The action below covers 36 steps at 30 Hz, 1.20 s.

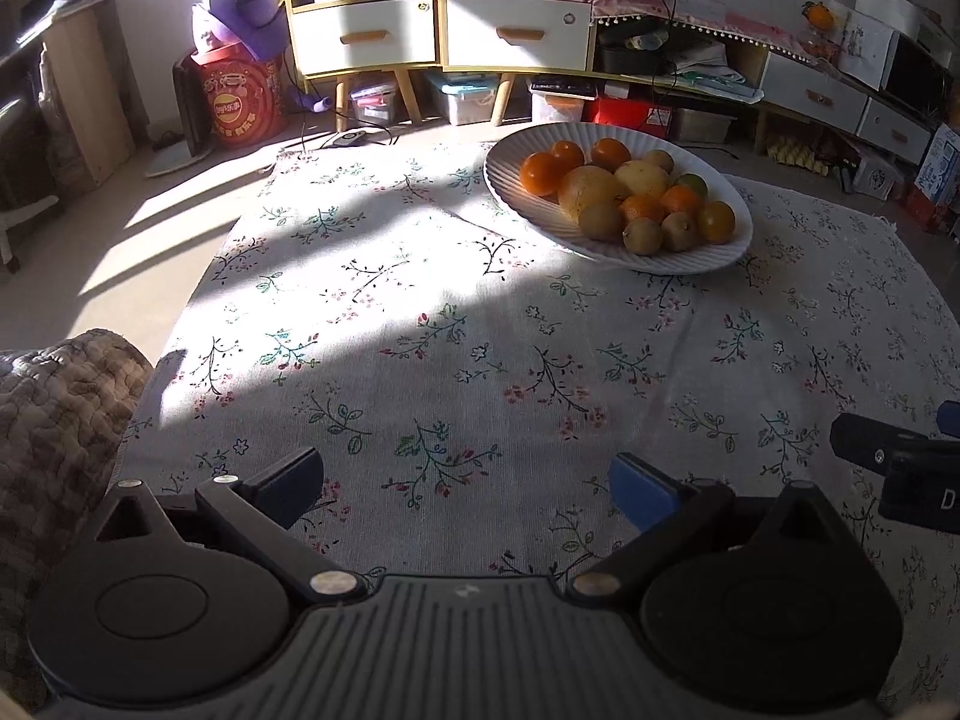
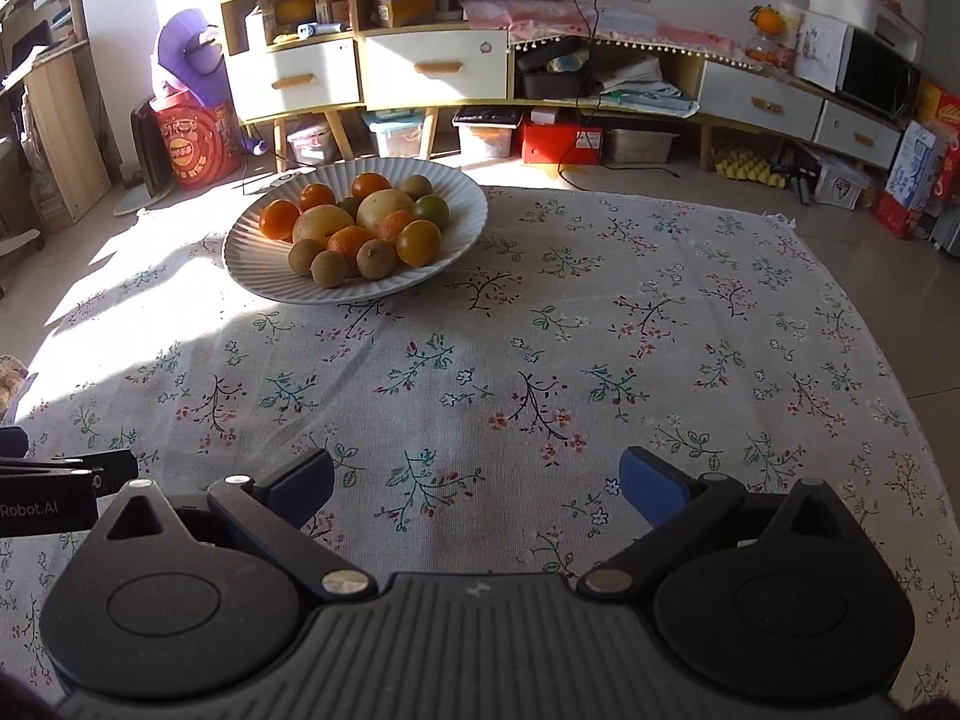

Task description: Organize fruits

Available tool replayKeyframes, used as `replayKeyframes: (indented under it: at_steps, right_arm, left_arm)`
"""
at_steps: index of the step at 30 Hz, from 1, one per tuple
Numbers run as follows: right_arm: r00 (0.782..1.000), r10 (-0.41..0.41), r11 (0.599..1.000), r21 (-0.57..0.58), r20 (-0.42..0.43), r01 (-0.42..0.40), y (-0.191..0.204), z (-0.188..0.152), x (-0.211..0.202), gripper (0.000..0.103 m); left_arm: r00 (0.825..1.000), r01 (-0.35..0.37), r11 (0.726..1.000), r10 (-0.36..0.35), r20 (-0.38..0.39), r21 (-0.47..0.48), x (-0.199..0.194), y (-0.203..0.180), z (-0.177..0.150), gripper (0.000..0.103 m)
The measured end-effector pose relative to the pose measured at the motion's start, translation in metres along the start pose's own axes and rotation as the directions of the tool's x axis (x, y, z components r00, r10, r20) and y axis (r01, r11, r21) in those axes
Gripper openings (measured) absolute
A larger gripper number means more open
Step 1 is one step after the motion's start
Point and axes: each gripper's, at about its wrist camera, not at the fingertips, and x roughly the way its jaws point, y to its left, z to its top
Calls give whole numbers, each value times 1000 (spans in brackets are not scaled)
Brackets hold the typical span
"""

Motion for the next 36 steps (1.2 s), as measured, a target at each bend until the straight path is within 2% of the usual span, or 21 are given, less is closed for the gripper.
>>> replayKeyframes:
  at_steps: [8, 36]
  right_arm:
    - [1000, -18, 999, -31, 12, 18, 7, -3, -2, 102]
    - [1000, -28, 997, -75, 5, 28, 16, -7, -2, 102]
  left_arm:
    - [1000, -10, 999, 10, 0, 40, -2, -14, -8, 93]
    - [1000, -14, 1000, 13, 14, 28, -5, -17, -9, 93]
